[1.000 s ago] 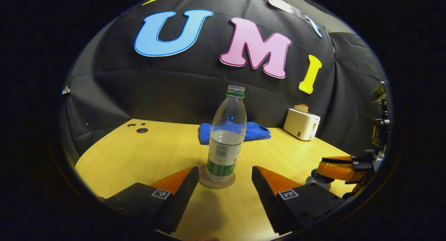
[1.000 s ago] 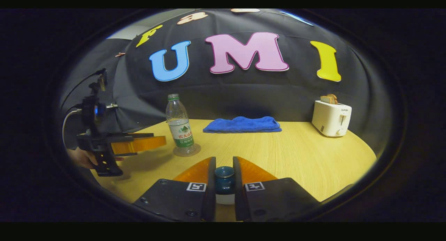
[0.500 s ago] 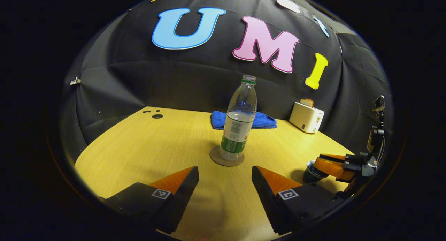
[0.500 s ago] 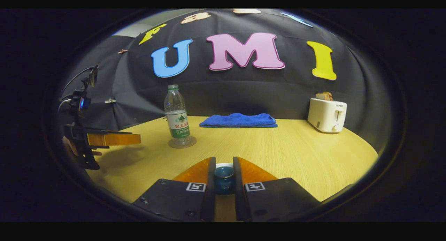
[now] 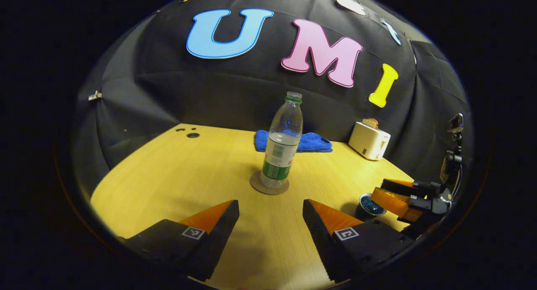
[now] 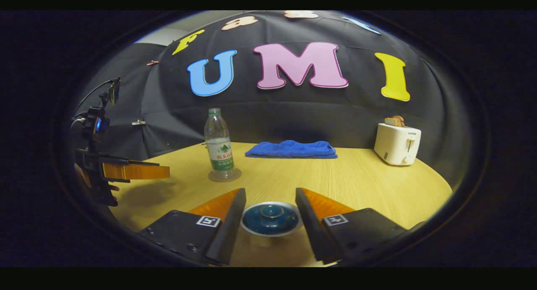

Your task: Open the teacup lid with one hand, grasp the water bottle and pour water into the teacup with the other hand; after pouring, place the water bottle on the coaster and then close the teacup lid.

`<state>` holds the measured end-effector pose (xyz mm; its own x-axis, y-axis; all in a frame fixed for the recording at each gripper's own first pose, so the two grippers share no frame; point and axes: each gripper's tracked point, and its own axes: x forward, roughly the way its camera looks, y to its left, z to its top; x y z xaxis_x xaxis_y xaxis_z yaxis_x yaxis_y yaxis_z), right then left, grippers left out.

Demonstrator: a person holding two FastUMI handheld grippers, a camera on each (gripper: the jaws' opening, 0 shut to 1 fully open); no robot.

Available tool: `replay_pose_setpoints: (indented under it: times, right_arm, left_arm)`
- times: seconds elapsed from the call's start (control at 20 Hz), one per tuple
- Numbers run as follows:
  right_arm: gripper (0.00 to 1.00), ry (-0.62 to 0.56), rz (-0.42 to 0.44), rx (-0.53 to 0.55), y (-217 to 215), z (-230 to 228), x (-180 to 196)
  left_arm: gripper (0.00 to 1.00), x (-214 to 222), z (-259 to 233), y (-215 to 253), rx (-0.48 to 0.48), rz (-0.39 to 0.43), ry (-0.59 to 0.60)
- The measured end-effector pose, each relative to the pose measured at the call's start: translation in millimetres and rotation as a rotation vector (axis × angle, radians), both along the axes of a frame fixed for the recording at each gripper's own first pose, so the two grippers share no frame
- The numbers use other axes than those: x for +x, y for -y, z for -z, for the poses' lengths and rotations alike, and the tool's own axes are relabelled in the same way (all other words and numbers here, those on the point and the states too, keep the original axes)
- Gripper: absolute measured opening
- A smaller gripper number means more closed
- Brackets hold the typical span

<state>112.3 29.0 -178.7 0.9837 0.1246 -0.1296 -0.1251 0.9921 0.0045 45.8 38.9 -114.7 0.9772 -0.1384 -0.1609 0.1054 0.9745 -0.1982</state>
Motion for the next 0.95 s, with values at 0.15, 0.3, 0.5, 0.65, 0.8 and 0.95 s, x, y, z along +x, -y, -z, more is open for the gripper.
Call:
replay_pose_setpoints:
  times: [0.15, 0.3, 0.5, 0.65, 0.8, 0.95]
  right_arm:
    - [1.00, 0.030, 0.012, -0.003, 7.4, -45.0, -11.8]
    - [1.00, 0.047, 0.043, 0.002, 20.9, -88.2, -29.0]
    - [1.00, 0.036, 0.074, 0.008, 34.2, -127.7, -61.8]
    - [1.00, 0.025, 0.099, 0.014, 43.7, -145.0, -91.0]
    - [1.00, -0.008, 0.118, 0.026, 45.7, -145.4, -117.4]
    - [0.99, -0.068, 0.125, 0.065, 39.2, -138.4, -134.8]
  left_arm:
    - [0.96, -25.2, -46.3, -12.6, 0.067, -0.116, 0.039]
    - [0.96, -55.5, -99.6, -2.8, 0.065, -0.145, 0.067]
    - [0.96, -96.8, -152.5, -0.2, 0.097, -0.220, 0.071]
    - [0.95, -129.5, -170.0, 6.1, 0.169, -0.256, 0.064]
    - [0.96, -151.7, -164.6, 32.6, 0.128, -0.217, 0.035]
    - [0.95, -163.3, -141.5, 45.2, 0.089, -0.212, -0.028]
